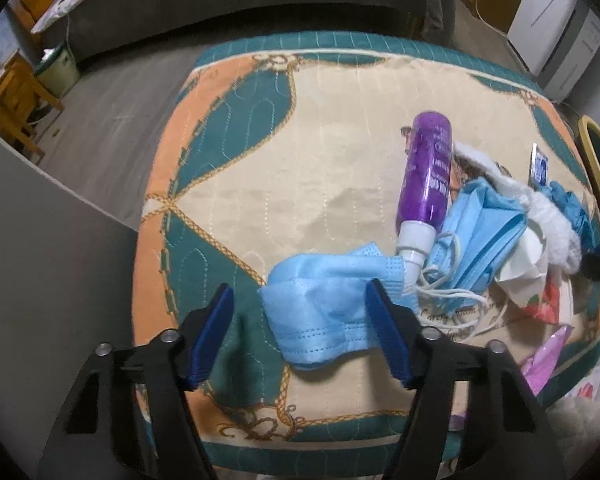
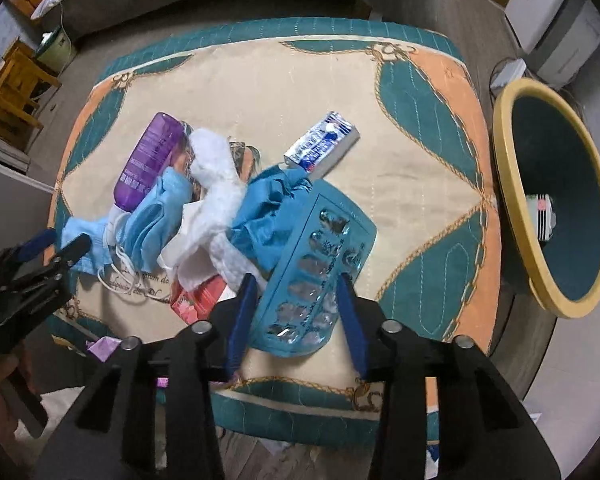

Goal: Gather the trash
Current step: 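Grasp the blue face mask with the left tool while the right tool grasps the blue blister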

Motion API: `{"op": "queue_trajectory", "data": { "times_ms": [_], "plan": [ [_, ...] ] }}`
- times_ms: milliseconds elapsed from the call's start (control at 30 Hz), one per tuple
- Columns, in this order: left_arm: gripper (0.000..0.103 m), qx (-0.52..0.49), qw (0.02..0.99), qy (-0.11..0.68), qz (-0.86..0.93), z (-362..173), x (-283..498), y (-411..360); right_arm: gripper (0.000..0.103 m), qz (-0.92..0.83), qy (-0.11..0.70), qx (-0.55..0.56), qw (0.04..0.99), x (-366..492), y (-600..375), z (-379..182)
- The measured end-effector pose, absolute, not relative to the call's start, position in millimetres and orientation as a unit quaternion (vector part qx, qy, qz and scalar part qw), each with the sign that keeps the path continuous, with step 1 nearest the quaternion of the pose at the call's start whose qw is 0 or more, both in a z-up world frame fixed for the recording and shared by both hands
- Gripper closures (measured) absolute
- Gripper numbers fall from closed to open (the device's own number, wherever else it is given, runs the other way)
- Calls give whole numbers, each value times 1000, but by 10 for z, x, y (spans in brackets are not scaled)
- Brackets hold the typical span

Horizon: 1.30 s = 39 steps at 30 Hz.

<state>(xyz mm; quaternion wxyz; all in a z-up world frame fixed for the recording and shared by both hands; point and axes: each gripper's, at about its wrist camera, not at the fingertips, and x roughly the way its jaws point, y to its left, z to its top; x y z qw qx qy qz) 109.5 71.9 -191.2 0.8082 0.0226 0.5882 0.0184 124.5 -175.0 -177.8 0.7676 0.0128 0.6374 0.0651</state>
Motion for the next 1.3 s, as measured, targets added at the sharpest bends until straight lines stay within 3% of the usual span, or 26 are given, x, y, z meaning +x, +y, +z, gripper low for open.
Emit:
{"op": "queue_trajectory", "data": {
  "times_ms": [67,133,200,300,767,1300],
  "plan": [
    [51,19,803,595,12,-1952,1100,706,83,60,635,13,770,1251,-1801,-1746],
    [58,21,799,602,7,-1983,1105,672,85,52,630,16,775,1259,-1868,-1711],
    [73,33,797,603,6,-1989,1108,630,89,44,623,13,781,1261,-1927,-1668],
    [78,23,803,595,5,-1926,1106,621,93,32,607,-1,794,1268,-1983,-1590],
    [79,25,855,518,1,-1454,1115,560,92,10,609,2,793,1415,-2244,-1721],
    [79,-11,916,399,-42,-566,1157,386,93,65,515,3,855,1501,-2077,-970]
  ]
}}
